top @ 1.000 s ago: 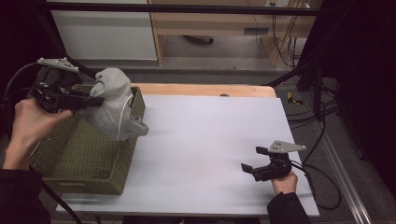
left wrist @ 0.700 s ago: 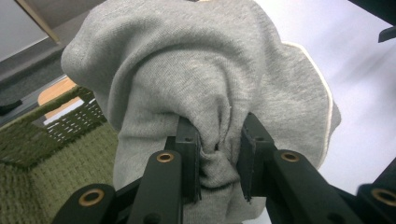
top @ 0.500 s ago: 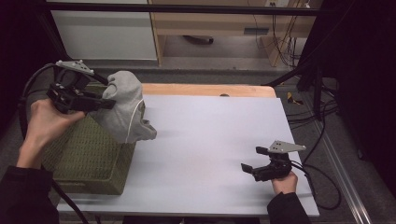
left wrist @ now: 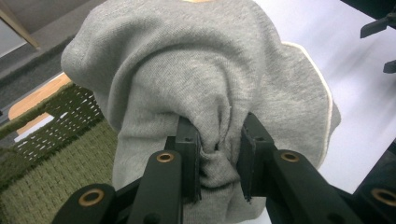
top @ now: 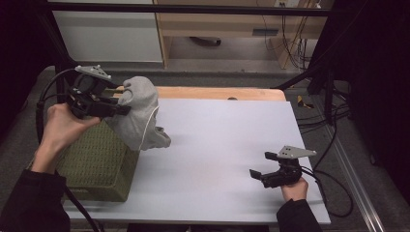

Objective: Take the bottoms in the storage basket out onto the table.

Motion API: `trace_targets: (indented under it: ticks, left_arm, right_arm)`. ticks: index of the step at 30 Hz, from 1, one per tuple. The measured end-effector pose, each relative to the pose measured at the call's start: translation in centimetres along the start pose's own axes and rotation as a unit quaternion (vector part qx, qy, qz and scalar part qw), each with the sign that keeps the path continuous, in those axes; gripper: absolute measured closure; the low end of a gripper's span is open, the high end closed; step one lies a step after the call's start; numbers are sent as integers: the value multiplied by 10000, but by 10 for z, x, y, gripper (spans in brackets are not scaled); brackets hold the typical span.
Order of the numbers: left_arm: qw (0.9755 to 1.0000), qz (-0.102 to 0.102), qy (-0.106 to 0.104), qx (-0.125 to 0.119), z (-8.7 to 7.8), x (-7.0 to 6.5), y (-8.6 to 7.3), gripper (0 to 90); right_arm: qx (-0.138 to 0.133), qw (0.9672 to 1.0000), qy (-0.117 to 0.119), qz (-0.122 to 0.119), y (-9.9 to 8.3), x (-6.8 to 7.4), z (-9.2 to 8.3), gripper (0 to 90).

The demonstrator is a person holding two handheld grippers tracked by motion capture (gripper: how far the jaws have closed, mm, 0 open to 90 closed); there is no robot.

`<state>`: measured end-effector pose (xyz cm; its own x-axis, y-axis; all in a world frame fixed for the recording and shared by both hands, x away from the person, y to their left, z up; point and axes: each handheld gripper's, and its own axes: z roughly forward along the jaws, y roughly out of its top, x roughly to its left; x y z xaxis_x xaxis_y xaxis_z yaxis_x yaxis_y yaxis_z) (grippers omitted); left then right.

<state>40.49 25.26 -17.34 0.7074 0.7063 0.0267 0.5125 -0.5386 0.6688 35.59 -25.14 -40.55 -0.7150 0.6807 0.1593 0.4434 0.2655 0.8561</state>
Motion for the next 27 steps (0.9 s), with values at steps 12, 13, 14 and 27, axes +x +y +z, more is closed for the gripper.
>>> trace_targets:
  ticks: [12,13,14,27]
  left_arm:
    - [9997,162,-168,46,15,-14,8,728]
    - [9997,184,-181,58,17,-15,9,728]
    - [9996,196,-200,65,18,-16,9,728]
    - [9988,280,-363,149,37,-27,11,728]
  right_arm:
    - [-4,10000,-1,-9,0,0,0,46]
    - [-4,10000,-1,-9,0,0,0,46]
    - [-4,10000,1,-11,0,0,0,46]
    - [-2,10000,2,-13,0,0,0,46]
